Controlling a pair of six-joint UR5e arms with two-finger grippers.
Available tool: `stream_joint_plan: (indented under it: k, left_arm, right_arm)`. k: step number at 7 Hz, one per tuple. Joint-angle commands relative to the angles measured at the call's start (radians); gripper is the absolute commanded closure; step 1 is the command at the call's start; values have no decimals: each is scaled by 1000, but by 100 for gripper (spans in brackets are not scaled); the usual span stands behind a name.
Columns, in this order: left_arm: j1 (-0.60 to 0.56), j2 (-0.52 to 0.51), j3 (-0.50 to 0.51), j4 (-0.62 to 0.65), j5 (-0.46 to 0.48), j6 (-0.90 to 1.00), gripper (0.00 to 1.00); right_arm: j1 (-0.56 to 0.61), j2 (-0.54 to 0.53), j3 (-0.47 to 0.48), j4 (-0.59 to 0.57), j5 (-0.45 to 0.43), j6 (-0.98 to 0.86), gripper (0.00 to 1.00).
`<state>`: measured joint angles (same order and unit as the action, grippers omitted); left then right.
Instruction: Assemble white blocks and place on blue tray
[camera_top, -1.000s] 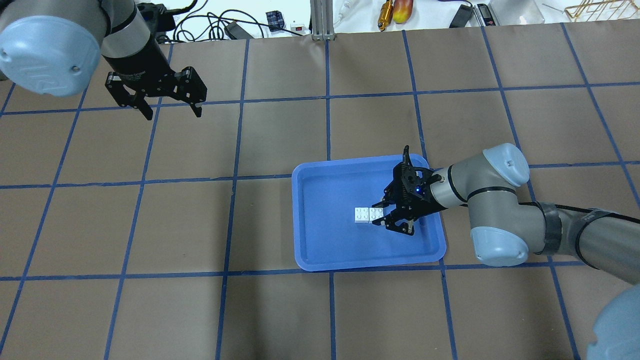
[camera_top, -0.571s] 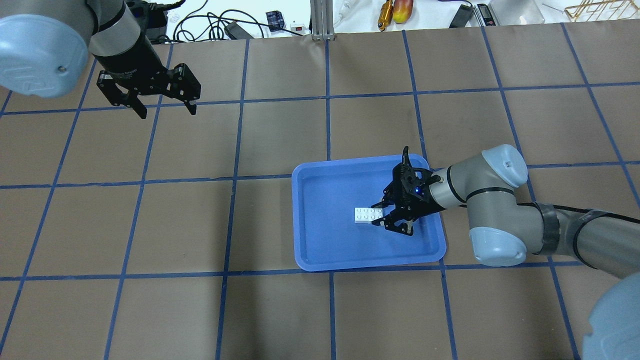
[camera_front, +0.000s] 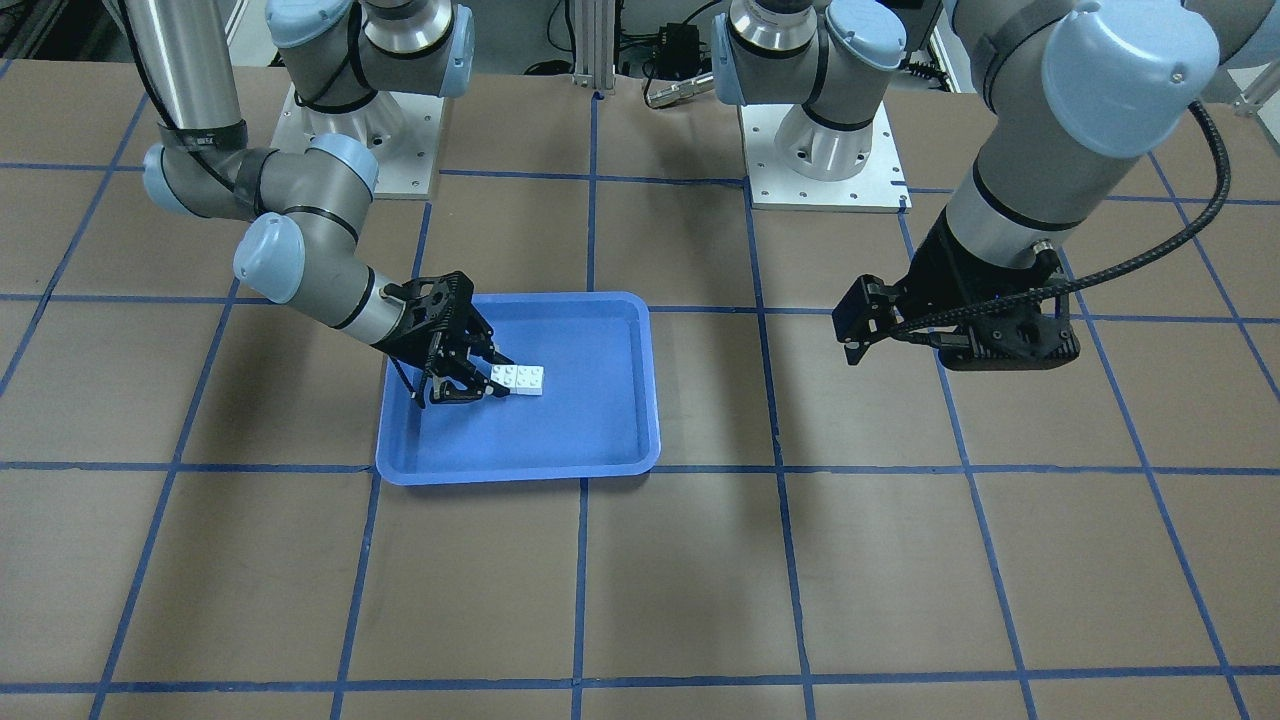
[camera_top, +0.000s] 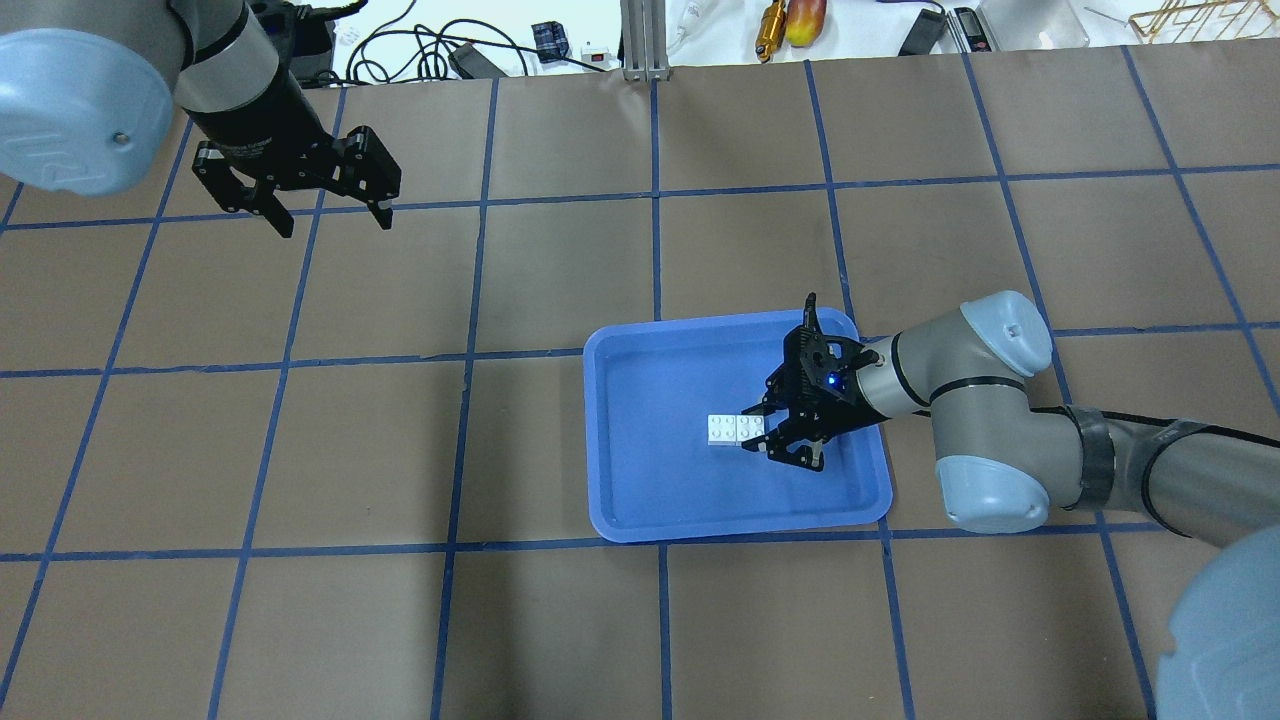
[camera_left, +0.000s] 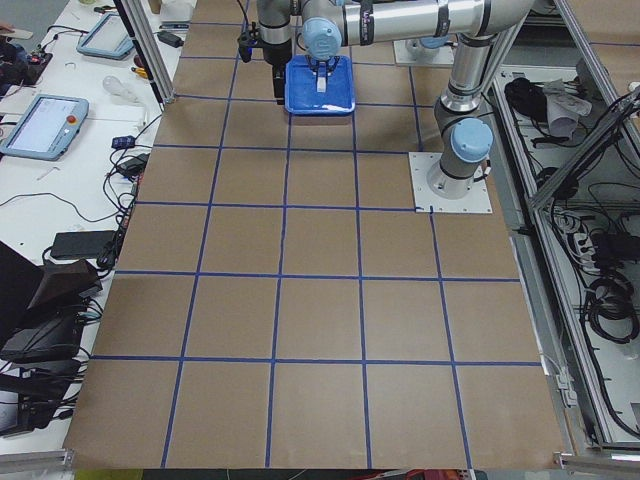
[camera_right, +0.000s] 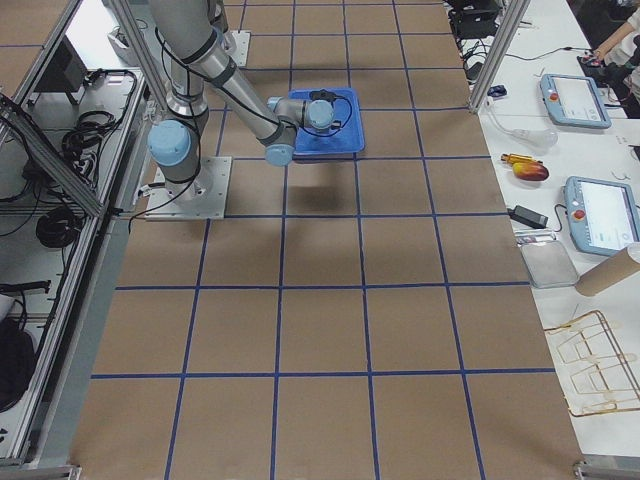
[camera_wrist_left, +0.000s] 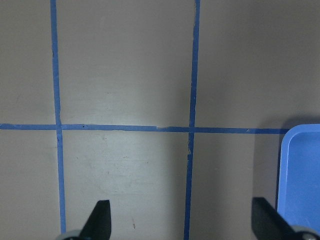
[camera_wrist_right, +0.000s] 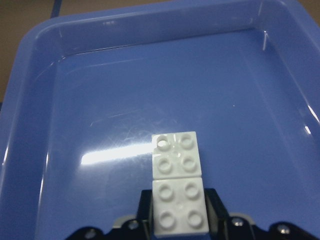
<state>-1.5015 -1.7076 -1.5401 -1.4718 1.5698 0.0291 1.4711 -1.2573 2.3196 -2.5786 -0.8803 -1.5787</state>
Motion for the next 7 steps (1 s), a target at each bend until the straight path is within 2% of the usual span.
stream_joint_plan:
  k: [1, 3, 5, 6, 7]
  left_arm:
    - [0, 0, 0, -1, -2, 0, 0]
    - [-2, 0, 0, -1, -2, 0, 0]
    - [-20, 23, 2, -7, -5, 2, 0]
    - [-22, 41, 2, -34, -13, 5, 0]
    - [-23, 64, 0, -74, -11, 32, 0]
  right_arm:
    - [0, -10, -2, 0, -11, 45, 0]
    - [-2, -37, -29, -14, -50, 142, 0]
    - [-2, -150, -89, 15, -191, 238, 0]
    - [-2, -221, -129, 64, -289, 297, 0]
    - [-2, -287, -214, 183, -369, 383, 0]
